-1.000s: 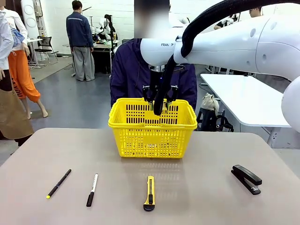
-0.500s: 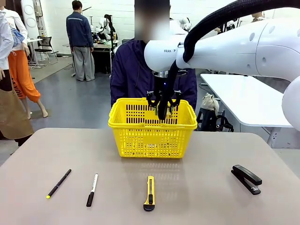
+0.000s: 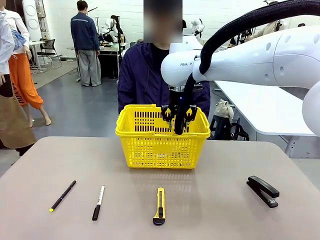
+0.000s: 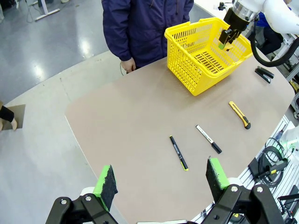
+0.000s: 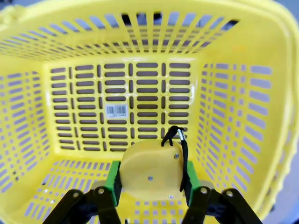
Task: Place the items the person wants into the basket.
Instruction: Pick up the item the person points to and place it in the Market Basket.
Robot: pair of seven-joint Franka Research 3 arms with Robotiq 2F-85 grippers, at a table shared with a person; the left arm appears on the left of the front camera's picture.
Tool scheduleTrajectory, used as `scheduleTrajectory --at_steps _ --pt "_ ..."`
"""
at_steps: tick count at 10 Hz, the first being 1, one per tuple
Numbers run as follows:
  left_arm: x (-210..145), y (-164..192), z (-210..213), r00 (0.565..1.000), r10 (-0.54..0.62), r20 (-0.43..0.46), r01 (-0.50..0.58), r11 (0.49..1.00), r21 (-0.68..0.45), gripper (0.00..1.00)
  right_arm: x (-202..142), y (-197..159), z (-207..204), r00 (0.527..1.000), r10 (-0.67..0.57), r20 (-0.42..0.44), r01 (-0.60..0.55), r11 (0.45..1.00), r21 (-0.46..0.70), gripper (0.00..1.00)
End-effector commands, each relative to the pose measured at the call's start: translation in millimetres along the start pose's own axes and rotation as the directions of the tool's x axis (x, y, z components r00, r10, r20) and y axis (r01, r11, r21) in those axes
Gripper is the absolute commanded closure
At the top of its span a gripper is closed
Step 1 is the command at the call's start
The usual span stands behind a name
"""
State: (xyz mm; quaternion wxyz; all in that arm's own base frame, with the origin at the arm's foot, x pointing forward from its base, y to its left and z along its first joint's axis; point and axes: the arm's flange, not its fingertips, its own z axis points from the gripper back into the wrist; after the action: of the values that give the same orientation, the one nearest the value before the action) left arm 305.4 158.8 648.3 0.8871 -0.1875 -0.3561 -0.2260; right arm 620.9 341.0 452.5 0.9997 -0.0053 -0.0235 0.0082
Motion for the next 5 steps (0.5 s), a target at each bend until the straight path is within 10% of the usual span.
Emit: scheduleTrajectory --at_steps 1,5 --pt "-1.8 1.0 0.9 1.000 -0.016 0.007 0.016 1.000 -0.012 0.00 8.9 4.6 -15.8 0.998 0.032 -0.047 -0.030 0.999 0.043 0.37" --pt "-1.8 1.0 0.9 1.000 -0.016 0.007 0.016 1.000 -0.012 0.00 16.8 11.1 -34.4 0.995 0.046 -0.085 -0.044 0.999 0.028 0.37"
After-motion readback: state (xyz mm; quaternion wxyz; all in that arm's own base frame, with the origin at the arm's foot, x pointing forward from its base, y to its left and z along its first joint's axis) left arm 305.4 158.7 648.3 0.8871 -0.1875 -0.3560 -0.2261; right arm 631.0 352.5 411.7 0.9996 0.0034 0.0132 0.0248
